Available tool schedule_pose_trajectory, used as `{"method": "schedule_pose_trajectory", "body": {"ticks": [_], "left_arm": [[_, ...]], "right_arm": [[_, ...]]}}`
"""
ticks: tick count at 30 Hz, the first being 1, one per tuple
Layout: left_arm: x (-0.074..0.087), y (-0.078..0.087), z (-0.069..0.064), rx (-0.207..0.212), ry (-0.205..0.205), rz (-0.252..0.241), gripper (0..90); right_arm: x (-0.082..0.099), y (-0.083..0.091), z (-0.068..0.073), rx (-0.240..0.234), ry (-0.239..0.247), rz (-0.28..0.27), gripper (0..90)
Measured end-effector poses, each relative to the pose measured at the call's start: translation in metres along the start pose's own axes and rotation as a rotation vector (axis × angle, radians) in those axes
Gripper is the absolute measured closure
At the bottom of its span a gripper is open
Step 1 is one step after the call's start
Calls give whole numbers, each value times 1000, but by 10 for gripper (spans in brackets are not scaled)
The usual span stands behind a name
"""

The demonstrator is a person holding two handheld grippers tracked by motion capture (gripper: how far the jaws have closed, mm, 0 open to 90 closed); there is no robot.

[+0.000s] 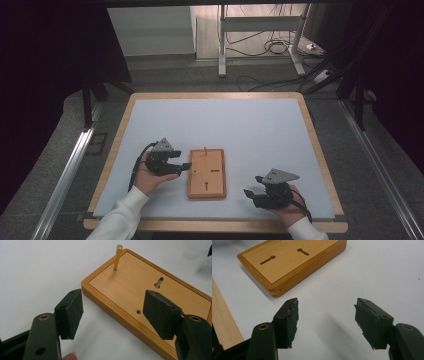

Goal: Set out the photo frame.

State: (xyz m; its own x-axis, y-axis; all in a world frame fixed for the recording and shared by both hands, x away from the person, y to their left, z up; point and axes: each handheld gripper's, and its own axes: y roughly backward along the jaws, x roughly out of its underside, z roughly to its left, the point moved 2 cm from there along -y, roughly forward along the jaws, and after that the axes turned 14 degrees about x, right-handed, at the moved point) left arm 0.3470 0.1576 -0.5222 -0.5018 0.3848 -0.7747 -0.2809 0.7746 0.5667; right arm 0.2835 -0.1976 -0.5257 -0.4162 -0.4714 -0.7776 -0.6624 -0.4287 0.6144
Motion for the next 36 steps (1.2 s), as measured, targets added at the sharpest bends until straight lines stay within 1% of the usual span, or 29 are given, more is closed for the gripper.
{"method": "schedule_pose_trajectory", "body": {"ticks": [4,7,13,18,21,23,27,29,30,33,36], "left_arm": [[-8,-5,2,4,-14,0,326],[-14,-8,3,21,-23,-5,328],[-18,-9,8,53,-25,-13,338],[-26,-13,11,69,-19,-30,338],[-31,-19,13,73,-30,-14,345],[-33,-23,14,78,-30,-7,349],[-33,-30,15,89,-38,9,362],[-33,-33,17,89,-39,10,369],[-34,-34,18,92,-32,8,374],[-37,-38,20,100,-38,4,398],[-40,-44,20,109,-58,11,410]], "right_arm": [[-1,-4,1,-9,7,4,343],[-2,-6,1,-10,5,9,338],[-6,-10,2,-2,1,3,337],[-4,-12,7,-12,19,16,332],[-4,-11,7,-14,23,10,332],[-3,-11,6,-13,26,15,332],[-2,-12,4,-5,22,16,332],[-2,-11,4,-1,21,13,332],[-2,-10,5,0,21,14,332],[0,-9,6,9,30,18,332],[1,-7,7,15,29,16,332]]}}
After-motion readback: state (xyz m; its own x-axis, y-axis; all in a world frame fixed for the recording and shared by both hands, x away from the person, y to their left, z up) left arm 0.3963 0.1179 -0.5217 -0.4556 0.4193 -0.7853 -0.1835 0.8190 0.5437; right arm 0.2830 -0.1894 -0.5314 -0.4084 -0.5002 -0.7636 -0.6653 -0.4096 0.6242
